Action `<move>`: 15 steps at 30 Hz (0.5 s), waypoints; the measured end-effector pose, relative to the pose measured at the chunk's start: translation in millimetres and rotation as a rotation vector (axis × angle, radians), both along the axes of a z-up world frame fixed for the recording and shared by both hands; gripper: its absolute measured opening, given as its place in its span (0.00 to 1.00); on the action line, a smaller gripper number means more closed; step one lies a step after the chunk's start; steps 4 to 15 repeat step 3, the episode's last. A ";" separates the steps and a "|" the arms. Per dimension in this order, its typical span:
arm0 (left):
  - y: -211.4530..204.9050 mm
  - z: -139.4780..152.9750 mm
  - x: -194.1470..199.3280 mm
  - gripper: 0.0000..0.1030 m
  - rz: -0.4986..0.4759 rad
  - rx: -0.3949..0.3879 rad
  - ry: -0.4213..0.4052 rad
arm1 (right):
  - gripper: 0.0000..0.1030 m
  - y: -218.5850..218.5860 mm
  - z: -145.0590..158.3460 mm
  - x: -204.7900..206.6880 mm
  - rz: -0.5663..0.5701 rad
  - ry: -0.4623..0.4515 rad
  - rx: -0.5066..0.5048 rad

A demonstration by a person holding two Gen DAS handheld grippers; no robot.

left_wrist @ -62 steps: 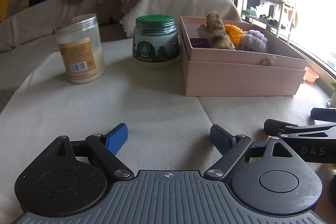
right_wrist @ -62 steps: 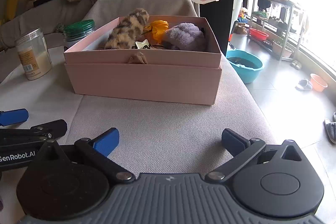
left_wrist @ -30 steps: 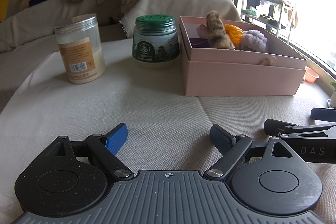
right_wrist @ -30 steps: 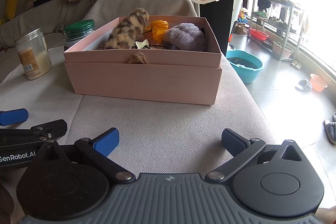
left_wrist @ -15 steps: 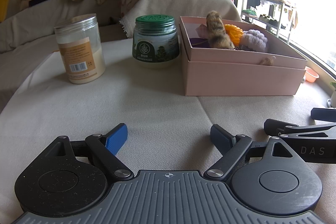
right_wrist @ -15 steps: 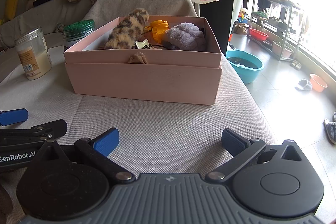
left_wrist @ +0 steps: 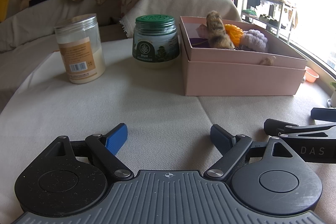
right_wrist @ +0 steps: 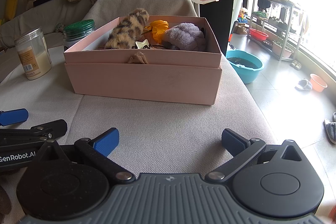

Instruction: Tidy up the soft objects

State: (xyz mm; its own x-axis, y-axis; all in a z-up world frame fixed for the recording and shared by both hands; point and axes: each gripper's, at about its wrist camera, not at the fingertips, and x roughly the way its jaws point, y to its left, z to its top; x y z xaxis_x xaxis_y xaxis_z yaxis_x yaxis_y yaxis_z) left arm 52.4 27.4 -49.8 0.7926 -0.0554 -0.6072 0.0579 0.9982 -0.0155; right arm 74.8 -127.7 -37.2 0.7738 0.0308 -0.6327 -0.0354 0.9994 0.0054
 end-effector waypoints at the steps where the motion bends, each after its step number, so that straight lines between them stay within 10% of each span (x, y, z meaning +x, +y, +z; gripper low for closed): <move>1: -0.1 0.1 -0.1 0.88 0.000 0.001 0.000 | 1.00 -0.5 -0.1 0.0 0.000 0.000 0.000; 15: 0.2 0.0 0.0 0.88 0.000 0.000 0.000 | 1.00 0.1 0.1 0.0 0.000 0.000 0.000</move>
